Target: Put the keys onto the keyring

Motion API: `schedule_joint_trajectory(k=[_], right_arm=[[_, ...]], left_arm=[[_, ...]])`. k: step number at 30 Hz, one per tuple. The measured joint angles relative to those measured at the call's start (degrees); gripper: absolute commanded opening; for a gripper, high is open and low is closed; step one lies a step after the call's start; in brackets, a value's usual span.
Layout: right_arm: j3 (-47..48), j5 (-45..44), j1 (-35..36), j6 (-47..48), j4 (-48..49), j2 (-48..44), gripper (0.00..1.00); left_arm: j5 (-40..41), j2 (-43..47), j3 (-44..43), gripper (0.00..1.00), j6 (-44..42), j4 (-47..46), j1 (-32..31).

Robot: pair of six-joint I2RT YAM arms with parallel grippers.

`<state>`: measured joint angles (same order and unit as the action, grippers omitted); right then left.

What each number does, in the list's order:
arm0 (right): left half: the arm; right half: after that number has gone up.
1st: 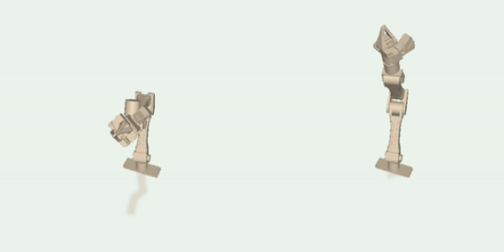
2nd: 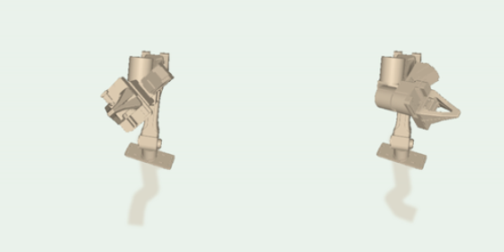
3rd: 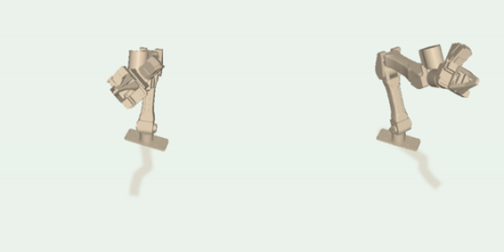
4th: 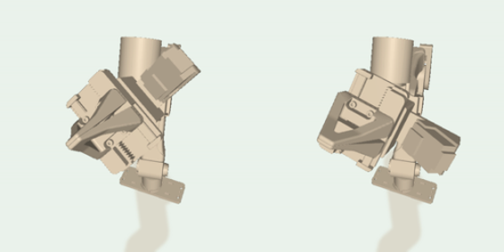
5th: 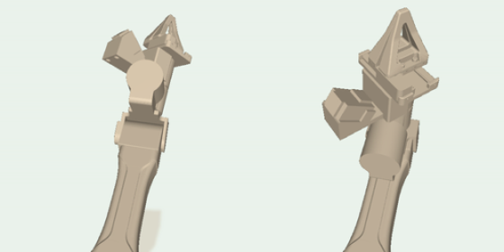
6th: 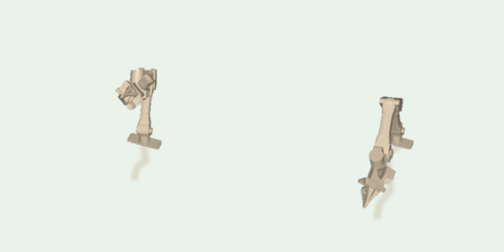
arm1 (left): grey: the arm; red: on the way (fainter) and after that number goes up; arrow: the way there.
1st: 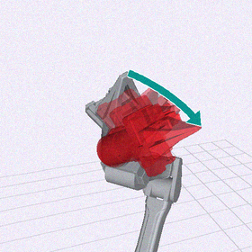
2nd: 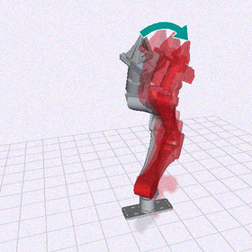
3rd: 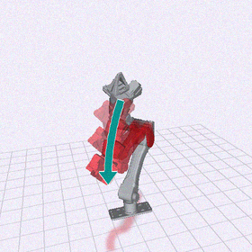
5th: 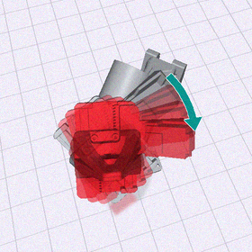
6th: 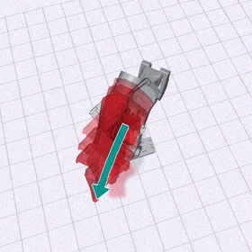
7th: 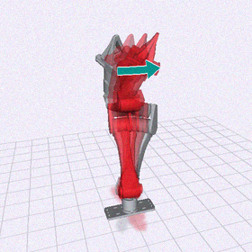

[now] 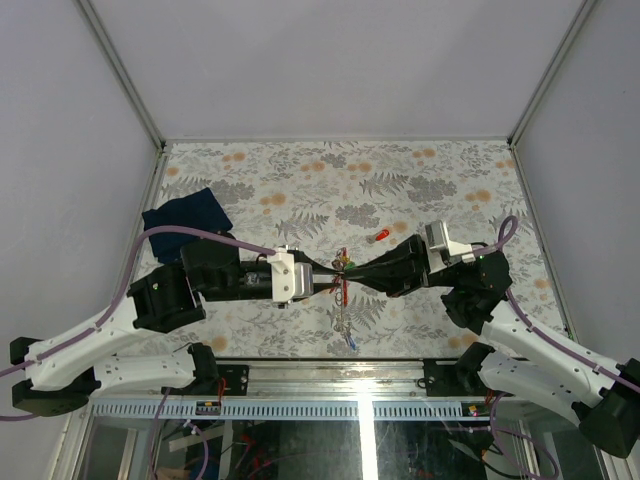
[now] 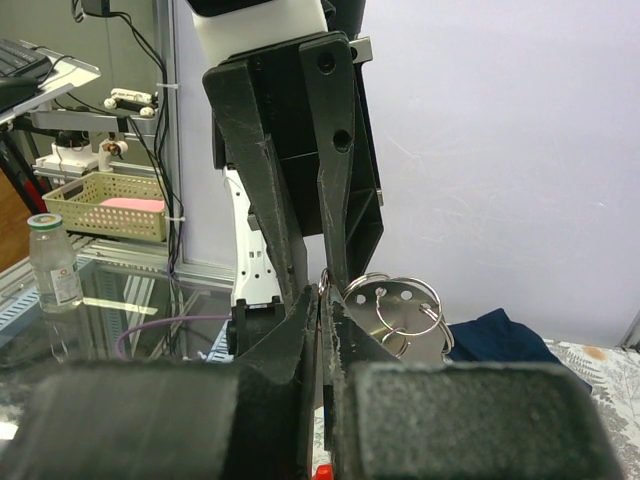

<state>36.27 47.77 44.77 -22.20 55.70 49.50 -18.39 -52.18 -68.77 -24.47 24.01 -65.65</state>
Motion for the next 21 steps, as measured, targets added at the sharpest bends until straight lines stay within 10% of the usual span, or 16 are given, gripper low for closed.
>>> schedule_joint_trajectory(k=[21], right_arm=[[3.06, 2.4, 0.02, 11.5, -13.53, -2.93, 0.08]], left_arm=[[0.0, -0.61, -0.15, 0.0, 0.07, 0.63, 0.0]])
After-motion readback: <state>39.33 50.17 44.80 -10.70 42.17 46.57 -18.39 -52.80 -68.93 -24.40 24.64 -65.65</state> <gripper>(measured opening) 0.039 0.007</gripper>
